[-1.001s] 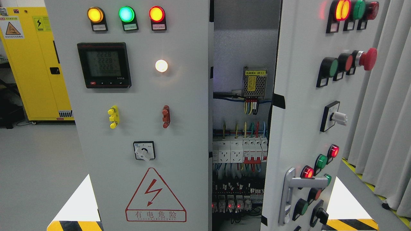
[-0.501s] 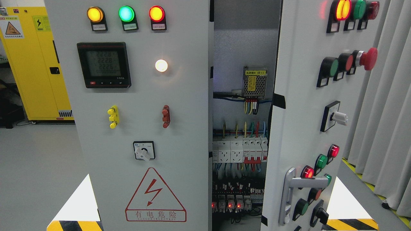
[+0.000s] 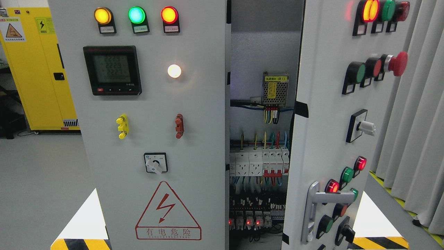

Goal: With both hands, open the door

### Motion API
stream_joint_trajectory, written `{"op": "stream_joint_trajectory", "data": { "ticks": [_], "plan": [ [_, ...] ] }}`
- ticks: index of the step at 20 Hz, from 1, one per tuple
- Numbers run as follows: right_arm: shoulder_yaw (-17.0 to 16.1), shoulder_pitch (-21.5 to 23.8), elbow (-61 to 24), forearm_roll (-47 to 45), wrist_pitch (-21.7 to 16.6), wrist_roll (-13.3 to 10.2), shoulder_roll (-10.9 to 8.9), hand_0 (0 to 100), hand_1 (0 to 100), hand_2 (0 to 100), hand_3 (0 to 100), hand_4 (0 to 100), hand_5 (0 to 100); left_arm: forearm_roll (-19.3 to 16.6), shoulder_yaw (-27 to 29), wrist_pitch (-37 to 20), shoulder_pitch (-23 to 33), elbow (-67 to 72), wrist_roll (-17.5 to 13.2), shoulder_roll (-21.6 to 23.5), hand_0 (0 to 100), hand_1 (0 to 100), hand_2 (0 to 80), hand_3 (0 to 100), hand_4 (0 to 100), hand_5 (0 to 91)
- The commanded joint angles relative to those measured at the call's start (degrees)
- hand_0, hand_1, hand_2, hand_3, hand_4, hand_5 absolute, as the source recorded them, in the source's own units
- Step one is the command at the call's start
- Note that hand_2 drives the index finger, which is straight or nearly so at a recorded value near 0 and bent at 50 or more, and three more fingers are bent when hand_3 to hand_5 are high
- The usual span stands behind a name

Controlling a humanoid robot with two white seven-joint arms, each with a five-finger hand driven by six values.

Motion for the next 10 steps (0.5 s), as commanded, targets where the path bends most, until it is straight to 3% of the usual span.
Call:
{"op": "stream_joint_trajectory", "data": {
  "ticks": [1, 3, 6, 10],
  "plan": [
    [1.7, 0.0, 0.0, 0.6, 0.0, -0.1, -0.31, 22, 3, 0, 0, 0, 0, 9.9, -1.8, 3.9, -9.0, -12.1, -0.3, 12.7, 0, 0, 0.0, 0, 0, 0.0],
    [1.7, 0.0, 0.0, 0.6, 0.0, -0.2, -0.31, 22, 3, 0, 0, 0, 0, 13.2, -1.8, 5.6, -9.9, -15.1, -0.4, 13.2, 0, 0, 0.0, 0, 0, 0.0],
    [1.7, 0.0, 0.0, 0.6, 0.0, -0.2, -0.75, 22, 4, 0, 0, 0, 0, 14.9, -1.8, 5.9, -12.3, -19.5, -0.4, 15.8, 0, 0, 0.0, 0, 0, 0.0],
    [1.7, 0.0, 0.0, 0.6, 0.0, -0.2, -1.01, 22, 4, 0, 0, 0, 0, 18.4, -3.6, 11.4, -20.8, -20.0, -0.3, 16.2, 0, 0, 0.0, 0, 0, 0.0]
  ]
}}
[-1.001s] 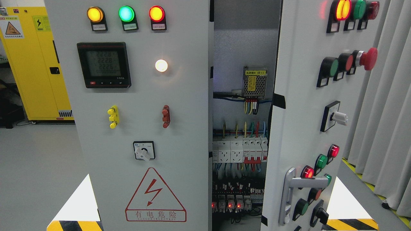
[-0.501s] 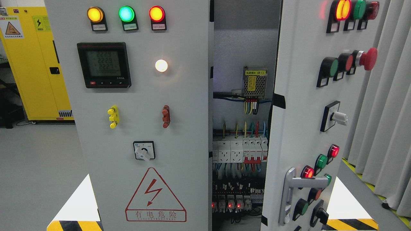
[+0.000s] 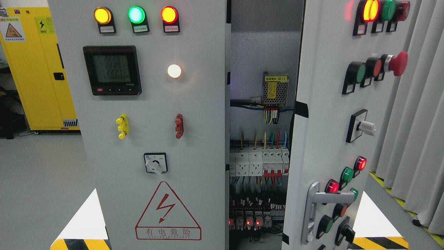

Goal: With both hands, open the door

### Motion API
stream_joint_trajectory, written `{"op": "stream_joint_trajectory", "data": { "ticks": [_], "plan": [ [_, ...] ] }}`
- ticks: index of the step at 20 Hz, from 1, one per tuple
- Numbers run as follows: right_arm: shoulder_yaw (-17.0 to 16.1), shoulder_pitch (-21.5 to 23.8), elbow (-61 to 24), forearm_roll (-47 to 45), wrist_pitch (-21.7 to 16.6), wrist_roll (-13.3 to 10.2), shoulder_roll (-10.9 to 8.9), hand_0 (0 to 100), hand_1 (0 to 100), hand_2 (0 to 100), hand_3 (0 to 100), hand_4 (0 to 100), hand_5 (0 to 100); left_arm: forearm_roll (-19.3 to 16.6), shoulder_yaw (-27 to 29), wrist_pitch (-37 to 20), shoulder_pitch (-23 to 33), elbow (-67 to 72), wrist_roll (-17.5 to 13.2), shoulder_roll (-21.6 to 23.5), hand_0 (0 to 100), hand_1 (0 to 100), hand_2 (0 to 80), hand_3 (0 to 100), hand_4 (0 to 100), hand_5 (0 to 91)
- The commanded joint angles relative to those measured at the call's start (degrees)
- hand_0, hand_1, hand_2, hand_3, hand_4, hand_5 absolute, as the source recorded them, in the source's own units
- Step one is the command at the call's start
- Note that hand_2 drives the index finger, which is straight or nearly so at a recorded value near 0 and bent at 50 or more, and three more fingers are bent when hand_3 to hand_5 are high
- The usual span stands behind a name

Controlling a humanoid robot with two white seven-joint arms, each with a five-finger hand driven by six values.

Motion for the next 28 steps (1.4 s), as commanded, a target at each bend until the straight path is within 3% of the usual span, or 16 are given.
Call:
{"op": "stream_joint_trajectory", "data": {
  "ticks": [1, 6, 11, 13, 17, 22, 28],
  "plan": [
    [1.7, 0.0, 0.0, 0.7, 0.0, 0.0, -0.61, 22, 4, 0, 0, 0, 0, 7.0, -2.6, 4.6, -10.6, -9.2, 0.1, 7.2, 0, 0, 0.0, 0, 0, 0.0],
    [1.7, 0.0, 0.0, 0.6, 0.0, 0.0, -0.70, 22, 4, 0, 0, 0, 0, 8.0, -6.1, 8.1, -20.8, -8.5, 0.5, 3.9, 0, 0, 0.0, 0, 0, 0.0],
    [1.7, 0.0, 0.0, 0.6, 0.0, -0.1, -0.70, 22, 5, 0, 0, 0, 0, 7.5, -6.8, 17.4, -30.9, -4.2, 1.8, -6.4, 0, 0, 0.0, 0, 0, 0.0],
    [1.7, 0.0, 0.0, 0.6, 0.0, -0.1, -0.70, 22, 5, 0, 0, 0, 0, 7.4, -8.3, 17.8, -33.9, -2.4, 2.2, -9.5, 0, 0, 0.0, 0, 0, 0.0],
    [1.7, -0.1, 0.0, 0.6, 0.0, -0.1, -1.05, 22, 5, 0, 0, 0, 0, 7.5, -13.9, 17.6, -40.9, 3.3, 6.6, -14.3, 0, 0, 0.0, 0, 0, 0.0],
    [1.7, -0.1, 0.0, 0.7, 0.0, -0.1, -1.05, 22, 5, 0, 0, 0, 0, 7.5, -19.9, 17.8, -49.9, 8.6, 6.7, -22.2, 0, 0, 0.0, 0, 0, 0.0],
    [1.8, -0.1, 0.0, 0.6, 0.0, -0.1, -1.14, 22, 5, 0, 0, 0, 0, 7.5, -23.1, 19.8, -54.7, 13.7, 6.6, -29.3, 0, 0, 0.0, 0, 0, 0.0]
  ]
}}
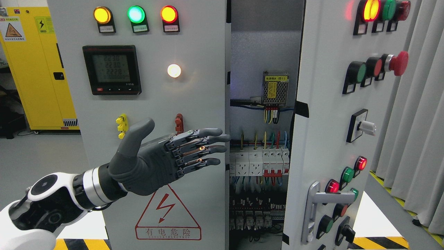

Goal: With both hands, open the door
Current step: 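Reach the left hand into the gap of the ajar door, then push the ajar door outward with the left hand's fingers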

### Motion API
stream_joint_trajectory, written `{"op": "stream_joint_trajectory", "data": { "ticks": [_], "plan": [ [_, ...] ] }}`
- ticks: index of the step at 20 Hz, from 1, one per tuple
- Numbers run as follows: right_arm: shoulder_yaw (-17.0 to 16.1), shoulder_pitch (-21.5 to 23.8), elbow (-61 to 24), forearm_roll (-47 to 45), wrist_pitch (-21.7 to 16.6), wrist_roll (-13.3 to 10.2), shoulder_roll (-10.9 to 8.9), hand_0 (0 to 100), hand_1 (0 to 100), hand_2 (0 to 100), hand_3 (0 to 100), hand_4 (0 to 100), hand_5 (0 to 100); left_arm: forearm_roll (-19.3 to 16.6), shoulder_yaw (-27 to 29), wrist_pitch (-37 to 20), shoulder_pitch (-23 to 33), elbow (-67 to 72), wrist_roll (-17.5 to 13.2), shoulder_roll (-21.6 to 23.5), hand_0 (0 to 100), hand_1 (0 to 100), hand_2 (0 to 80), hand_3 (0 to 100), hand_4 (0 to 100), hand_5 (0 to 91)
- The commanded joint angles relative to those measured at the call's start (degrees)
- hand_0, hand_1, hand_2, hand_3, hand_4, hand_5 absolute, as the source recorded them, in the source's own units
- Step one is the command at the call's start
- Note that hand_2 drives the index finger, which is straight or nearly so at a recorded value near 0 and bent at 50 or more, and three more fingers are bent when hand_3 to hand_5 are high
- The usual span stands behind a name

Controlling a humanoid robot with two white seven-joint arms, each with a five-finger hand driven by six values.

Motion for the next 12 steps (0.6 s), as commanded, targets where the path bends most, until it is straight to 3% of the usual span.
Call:
{"op": "stream_joint_trajectory", "data": {
  "ticks": [1, 5, 12],
  "plan": [
    [1.8, 0.1, 0.0, 0.6, 0.0, 0.0, -0.21, 22, 5, 0, 0, 0, 0, 0.2, -7.8, 2.8, -6.7, 9.4, -0.1, -14.3, 0, 0, 0.0, 0, 0, 0.0],
    [1.8, 0.1, 0.0, 0.7, 0.0, 0.0, -0.21, 22, 5, 0, 0, 0, 0, 0.4, -7.9, 7.0, -8.3, 11.4, -0.7, -18.1, 0, 0, 0.0, 0, 0, 0.0],
    [1.8, 0.1, 0.0, 0.7, 0.0, 0.0, -0.47, 22, 5, 0, 0, 0, 0, 0.5, -8.2, 7.0, -12.8, 17.9, -0.7, -22.7, 0, 0, 0.0, 0, 0, 0.0]
  ]
}}
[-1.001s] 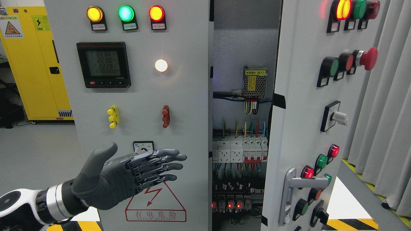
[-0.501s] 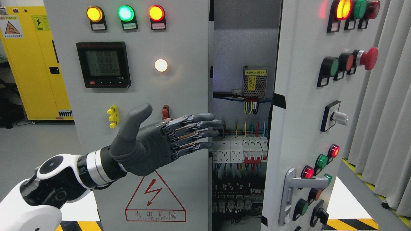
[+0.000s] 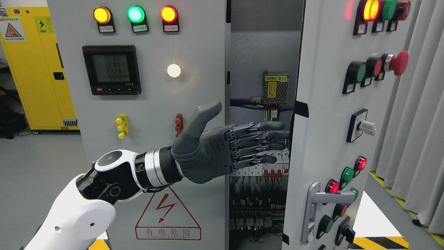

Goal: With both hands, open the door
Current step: 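Push the ajar door outward with the left hand's fingers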

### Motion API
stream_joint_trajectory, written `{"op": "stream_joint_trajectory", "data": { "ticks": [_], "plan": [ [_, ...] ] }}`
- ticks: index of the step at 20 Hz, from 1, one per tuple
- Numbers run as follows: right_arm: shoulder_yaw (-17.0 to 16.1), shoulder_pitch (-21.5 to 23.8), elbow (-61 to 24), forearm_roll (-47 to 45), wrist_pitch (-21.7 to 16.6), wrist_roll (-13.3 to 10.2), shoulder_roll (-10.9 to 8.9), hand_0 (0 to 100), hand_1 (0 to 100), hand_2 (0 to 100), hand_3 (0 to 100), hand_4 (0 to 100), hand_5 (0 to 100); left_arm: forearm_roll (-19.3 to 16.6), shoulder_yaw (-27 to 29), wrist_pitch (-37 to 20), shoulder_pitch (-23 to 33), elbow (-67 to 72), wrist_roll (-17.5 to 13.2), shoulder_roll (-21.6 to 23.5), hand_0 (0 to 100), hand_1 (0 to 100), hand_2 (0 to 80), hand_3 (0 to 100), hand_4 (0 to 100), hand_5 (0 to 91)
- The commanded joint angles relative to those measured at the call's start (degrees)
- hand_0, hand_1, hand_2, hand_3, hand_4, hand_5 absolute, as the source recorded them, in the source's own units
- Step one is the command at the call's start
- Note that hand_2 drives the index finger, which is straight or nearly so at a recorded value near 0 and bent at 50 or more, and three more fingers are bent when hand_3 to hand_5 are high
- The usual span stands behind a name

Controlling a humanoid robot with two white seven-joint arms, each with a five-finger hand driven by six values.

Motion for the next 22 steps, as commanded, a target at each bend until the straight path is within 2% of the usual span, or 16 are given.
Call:
{"op": "stream_joint_trajectory", "data": {
  "ticks": [1, 5, 10, 14, 18, 22],
  "plan": [
    [1.8, 0.0, 0.0, 0.6, 0.0, 0.0, -0.26, 22, 4, 0, 0, 0, 0, 0.2, -2.8, 0.1, -4.4, 9.4, 0.0, -10.4, 0, 0, 0.0, 0, 0, 0.0],
    [1.8, 0.0, 0.0, 0.6, 0.0, 0.0, -0.35, 22, 4, 0, 0, 0, 0, 0.1, -3.5, 0.2, -5.7, 11.6, -0.2, -13.5, 0, 0, 0.0, 0, 0, 0.0],
    [1.8, 0.0, 0.1, 0.7, 0.0, 0.0, -0.35, 22, 4, 0, 0, 0, 0, 0.1, -4.5, 0.9, -6.3, 11.5, -4.2, -15.0, 0, 0, 0.0, 0, 0, 0.0],
    [1.8, 0.0, 0.1, 0.6, 0.0, 0.0, -0.35, 22, 4, 0, 0, 0, 0, 0.0, -4.5, 0.9, -6.4, 11.6, -4.2, -15.5, 0, 0, 0.0, 0, 0, 0.0],
    [1.8, 0.0, 0.0, 0.6, 0.0, 0.0, -0.35, 22, 4, 0, 0, 0, 0, -0.5, -4.8, 0.9, -6.4, 11.7, -3.7, -18.0, 0, 0, 0.0, 0, 0, 0.0],
    [1.8, 0.0, 0.0, 0.6, 0.0, 0.0, -0.35, 22, 4, 0, 0, 0, 0, -1.8, -5.6, 0.8, -6.2, 11.2, -0.9, -20.7, 0, 0, 0.0, 0, 0, 0.0]
  ]
}}
